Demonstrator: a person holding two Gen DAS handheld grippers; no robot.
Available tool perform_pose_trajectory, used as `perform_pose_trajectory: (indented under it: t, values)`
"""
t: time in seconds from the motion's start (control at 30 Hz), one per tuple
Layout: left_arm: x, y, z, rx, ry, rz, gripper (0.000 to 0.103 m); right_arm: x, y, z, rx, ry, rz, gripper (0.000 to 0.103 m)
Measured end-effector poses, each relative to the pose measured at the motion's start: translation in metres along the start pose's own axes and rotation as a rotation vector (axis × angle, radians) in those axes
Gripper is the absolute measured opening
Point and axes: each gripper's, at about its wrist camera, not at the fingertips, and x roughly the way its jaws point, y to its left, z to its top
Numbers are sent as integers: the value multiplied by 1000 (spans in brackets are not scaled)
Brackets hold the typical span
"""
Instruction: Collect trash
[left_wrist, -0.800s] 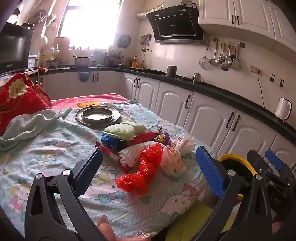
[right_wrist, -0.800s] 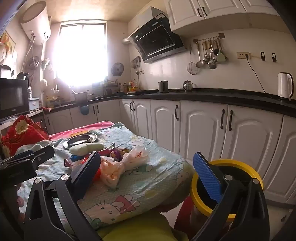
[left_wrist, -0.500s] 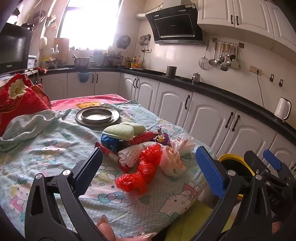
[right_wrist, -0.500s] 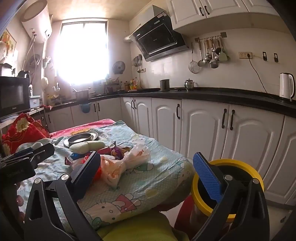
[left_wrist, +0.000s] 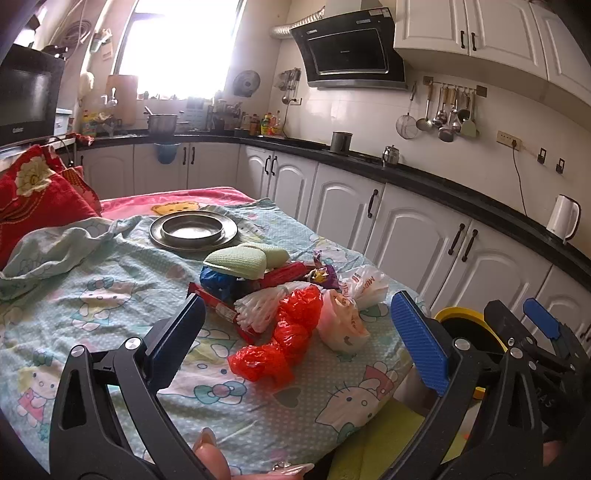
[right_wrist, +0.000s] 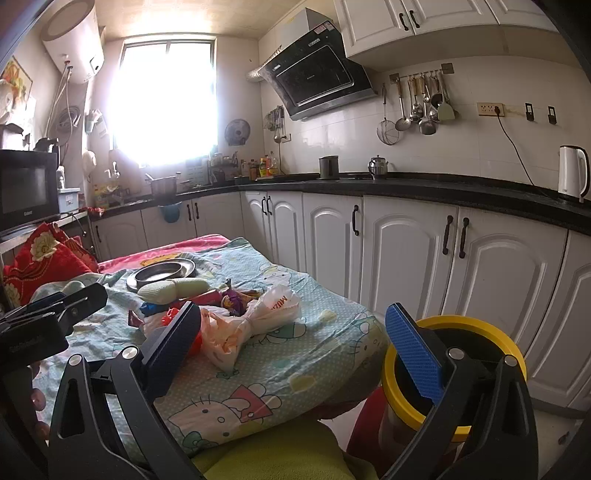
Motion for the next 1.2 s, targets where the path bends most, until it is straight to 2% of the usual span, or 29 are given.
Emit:
perform_pose_trajectory:
  t: [1.2]
  values:
    - [-3,-2,-2,-5,4,-10,92,1,0,-2,-2,4,0,97]
